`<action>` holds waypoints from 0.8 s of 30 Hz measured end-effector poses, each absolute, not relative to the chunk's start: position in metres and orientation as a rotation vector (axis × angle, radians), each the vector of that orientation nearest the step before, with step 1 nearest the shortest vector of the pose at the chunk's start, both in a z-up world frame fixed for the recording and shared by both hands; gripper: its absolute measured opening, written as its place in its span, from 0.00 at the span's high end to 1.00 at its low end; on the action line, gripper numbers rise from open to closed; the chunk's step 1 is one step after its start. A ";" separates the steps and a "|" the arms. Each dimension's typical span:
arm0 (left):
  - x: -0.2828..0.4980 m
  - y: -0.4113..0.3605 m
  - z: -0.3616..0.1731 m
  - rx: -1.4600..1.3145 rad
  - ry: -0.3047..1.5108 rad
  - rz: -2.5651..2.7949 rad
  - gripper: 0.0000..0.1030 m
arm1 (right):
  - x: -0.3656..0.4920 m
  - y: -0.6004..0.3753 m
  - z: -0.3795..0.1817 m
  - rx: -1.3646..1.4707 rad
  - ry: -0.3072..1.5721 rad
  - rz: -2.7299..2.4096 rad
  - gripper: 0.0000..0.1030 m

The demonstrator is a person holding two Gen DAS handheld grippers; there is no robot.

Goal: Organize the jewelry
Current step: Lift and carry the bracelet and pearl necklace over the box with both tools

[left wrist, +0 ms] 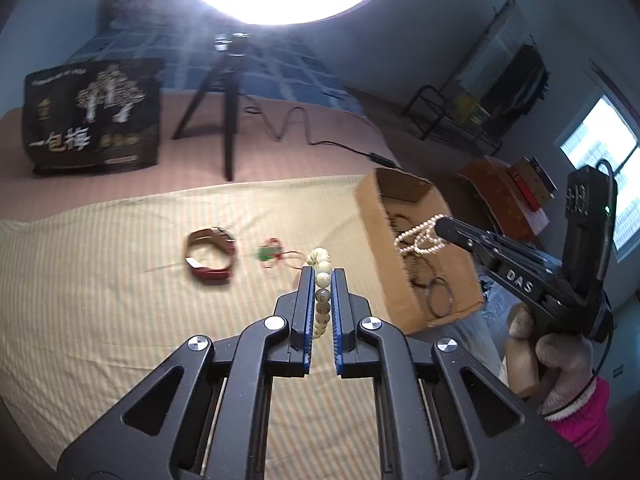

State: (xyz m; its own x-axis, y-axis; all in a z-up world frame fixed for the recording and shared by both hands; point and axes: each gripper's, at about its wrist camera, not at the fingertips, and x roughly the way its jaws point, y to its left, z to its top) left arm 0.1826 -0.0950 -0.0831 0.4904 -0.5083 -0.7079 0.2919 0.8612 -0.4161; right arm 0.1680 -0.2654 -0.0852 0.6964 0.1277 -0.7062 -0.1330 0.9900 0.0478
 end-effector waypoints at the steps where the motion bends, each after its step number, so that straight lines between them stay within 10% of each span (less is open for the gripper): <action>1: 0.181 -0.101 -0.081 -0.252 0.937 -0.504 0.95 | 0.167 -0.271 -0.084 -0.003 0.784 0.137 0.96; 24: 0.179 -0.244 -0.087 -0.111 0.946 -0.654 0.95 | 0.158 -0.382 -0.084 0.088 0.807 -0.067 0.95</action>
State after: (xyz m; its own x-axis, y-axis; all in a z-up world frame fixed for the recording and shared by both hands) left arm 0.1792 -0.2440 -0.0867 0.4092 -0.5651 -0.7164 0.4714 0.8032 -0.3643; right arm 0.1584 -0.3820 -0.0845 0.6902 -0.0263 -0.7232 0.0931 0.9943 0.0527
